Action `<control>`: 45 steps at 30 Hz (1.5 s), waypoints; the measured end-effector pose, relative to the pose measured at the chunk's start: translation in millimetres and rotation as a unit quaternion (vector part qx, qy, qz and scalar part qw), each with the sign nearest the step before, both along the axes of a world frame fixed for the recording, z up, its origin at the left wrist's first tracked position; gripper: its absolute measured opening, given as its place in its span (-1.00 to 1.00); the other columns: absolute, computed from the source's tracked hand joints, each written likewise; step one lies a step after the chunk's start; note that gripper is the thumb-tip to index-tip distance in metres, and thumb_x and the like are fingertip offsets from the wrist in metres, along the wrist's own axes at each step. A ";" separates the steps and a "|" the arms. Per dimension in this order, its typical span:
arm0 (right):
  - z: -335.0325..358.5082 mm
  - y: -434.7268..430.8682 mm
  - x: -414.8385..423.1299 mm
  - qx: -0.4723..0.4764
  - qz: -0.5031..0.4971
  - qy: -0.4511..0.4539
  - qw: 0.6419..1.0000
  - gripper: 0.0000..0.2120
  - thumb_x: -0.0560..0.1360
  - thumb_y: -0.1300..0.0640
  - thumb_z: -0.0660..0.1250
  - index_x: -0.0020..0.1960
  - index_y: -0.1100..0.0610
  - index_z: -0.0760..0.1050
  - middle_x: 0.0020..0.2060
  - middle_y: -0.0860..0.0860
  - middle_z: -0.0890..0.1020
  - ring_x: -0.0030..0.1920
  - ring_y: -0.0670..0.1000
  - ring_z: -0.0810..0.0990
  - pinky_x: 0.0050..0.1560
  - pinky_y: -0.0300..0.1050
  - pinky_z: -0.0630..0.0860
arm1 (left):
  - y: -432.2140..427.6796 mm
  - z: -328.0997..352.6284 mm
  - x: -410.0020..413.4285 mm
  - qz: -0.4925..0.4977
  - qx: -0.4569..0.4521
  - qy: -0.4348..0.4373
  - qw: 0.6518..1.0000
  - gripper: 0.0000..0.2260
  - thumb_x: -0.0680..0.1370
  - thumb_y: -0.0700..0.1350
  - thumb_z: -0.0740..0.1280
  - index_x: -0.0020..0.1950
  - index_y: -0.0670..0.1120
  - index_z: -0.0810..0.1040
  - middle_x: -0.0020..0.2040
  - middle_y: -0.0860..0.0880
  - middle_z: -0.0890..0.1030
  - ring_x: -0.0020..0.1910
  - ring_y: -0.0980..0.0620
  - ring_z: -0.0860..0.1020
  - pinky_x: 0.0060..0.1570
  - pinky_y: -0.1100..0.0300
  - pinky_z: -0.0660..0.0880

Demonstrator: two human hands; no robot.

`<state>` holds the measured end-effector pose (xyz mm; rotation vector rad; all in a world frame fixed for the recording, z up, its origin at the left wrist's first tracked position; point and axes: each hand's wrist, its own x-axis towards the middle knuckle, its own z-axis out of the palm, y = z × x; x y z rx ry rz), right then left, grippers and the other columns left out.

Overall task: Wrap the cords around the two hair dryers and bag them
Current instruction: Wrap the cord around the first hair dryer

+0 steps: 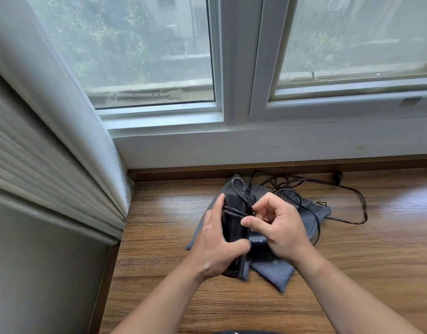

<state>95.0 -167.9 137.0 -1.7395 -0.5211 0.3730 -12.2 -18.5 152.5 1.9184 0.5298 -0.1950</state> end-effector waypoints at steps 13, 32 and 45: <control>-10.9 -13.6 13.1 -0.021 0.054 0.027 0.998 -0.69 0.40 0.10 0.60 -0.18 0.03 0.44 -0.45 -0.11 0.53 -0.41 -0.16 0.42 -0.31 -0.25 0.39 | 9.2 -1.3 1.6 0.114 -0.137 -0.073 0.981 -0.56 0.48 -0.17 0.47 0.34 0.06 0.55 0.15 -0.04 0.73 0.18 -0.03 0.68 0.29 -0.12 0.59; 2.4 -8.0 2.7 0.029 0.082 0.175 0.981 -0.71 0.63 0.33 0.26 0.33 0.16 0.49 0.02 -0.01 0.74 -0.10 -0.23 0.69 -0.15 -0.39 0.56 | 14.1 7.9 4.6 0.070 -0.028 -0.071 0.995 -0.56 0.65 -0.11 0.37 0.49 0.20 0.40 0.15 0.17 0.71 0.17 0.20 0.65 0.28 0.07 0.60; 9.3 0.3 -9.2 -0.048 -0.009 0.102 0.994 -0.54 0.33 0.10 0.65 0.09 0.06 0.48 -0.24 -0.01 0.75 -0.42 -0.09 0.61 -0.31 -0.11 0.57 | 4.5 -4.5 3.5 0.087 0.133 -0.046 0.986 0.24 0.12 0.33 0.61 0.65 0.13 0.03 0.44 0.10 0.48 0.40 0.07 0.48 0.39 0.10 0.48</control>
